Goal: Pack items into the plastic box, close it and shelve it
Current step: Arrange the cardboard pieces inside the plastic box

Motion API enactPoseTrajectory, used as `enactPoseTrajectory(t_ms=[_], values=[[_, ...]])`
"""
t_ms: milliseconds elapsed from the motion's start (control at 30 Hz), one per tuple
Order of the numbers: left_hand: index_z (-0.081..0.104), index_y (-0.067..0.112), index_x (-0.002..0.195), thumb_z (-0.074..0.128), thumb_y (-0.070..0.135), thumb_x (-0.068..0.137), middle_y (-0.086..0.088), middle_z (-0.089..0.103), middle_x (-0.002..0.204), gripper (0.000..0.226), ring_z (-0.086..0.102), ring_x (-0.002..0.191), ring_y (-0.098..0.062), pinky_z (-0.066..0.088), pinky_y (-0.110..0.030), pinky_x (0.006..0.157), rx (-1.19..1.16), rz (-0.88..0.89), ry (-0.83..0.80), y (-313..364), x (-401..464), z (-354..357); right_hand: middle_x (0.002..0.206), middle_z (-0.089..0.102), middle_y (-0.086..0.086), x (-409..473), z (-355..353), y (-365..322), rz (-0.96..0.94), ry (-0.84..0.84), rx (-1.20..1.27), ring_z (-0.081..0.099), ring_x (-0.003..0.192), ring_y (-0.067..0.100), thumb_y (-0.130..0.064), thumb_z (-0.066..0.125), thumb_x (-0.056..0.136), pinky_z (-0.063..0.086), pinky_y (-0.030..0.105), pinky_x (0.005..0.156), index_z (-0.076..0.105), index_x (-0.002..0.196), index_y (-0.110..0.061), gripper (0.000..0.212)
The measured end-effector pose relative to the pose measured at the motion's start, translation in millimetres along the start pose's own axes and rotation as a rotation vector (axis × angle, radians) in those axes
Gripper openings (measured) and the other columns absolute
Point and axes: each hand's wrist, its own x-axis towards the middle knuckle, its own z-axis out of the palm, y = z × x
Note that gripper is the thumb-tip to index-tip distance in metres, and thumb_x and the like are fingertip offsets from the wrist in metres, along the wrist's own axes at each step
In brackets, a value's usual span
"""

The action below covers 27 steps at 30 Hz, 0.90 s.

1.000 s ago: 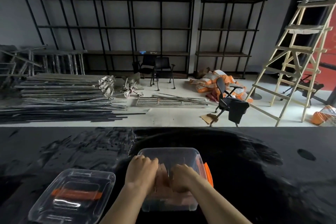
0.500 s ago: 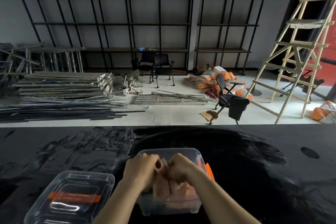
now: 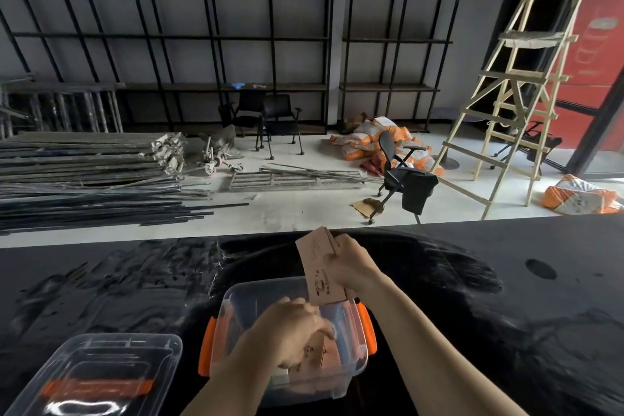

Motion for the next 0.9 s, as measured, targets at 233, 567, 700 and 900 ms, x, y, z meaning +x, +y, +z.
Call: enactPoseTrajectory(t_ms=[233,567,700,900], values=[[0.043,0.032,0.146,0.076,0.009,0.083,-0.011,0.042,0.144,0.074,0.039,0.134,-0.032,0.033,-0.047,0.113,0.526,0.233,-0.123,15.1,31.5,15.2,0.088,0.059,-0.002,7.1,-2.2,15.0,0.008,0.037,0.034,0.061,0.071,0.009,-0.021,0.05,0.092,0.044,0.02,0.047,0.051,0.122,-0.015,0.031],[0.036,0.021,0.141,0.064,0.01,0.091,-0.008,0.049,0.146,0.059,0.038,0.136,-0.03,0.025,-0.047,0.114,0.504,0.3,-0.125,8.1,34.0,15.1,0.09,0.057,-0.004,12.9,2.1,28.6,0.021,0.019,0.068,0.059,0.069,0.008,-0.02,0.056,0.093,0.044,0.017,0.049,0.05,0.119,-0.019,0.027],[0.048,0.022,0.127,0.067,0.011,0.089,-0.006,0.06,0.126,0.044,0.048,0.123,-0.032,0.04,-0.047,0.107,0.439,0.319,-0.019,0.9,24.1,8.1,0.085,0.055,-0.008,14.1,0.3,27.8,0.024,0.032,0.072,0.059,0.069,0.007,-0.018,0.055,0.093,0.041,0.015,0.047,0.052,0.118,-0.019,0.025],[0.059,0.031,0.107,0.059,0.03,0.094,0.014,0.066,0.112,0.013,0.064,0.102,-0.008,0.055,-0.032,0.087,-0.181,0.175,0.326,-22.4,5.7,-34.5,0.092,0.072,0.005,13.8,-18.3,24.4,0.012,0.207,0.552,0.072,0.081,0.02,-0.017,0.05,0.087,0.062,0.038,0.066,0.063,0.099,-0.017,0.018]])
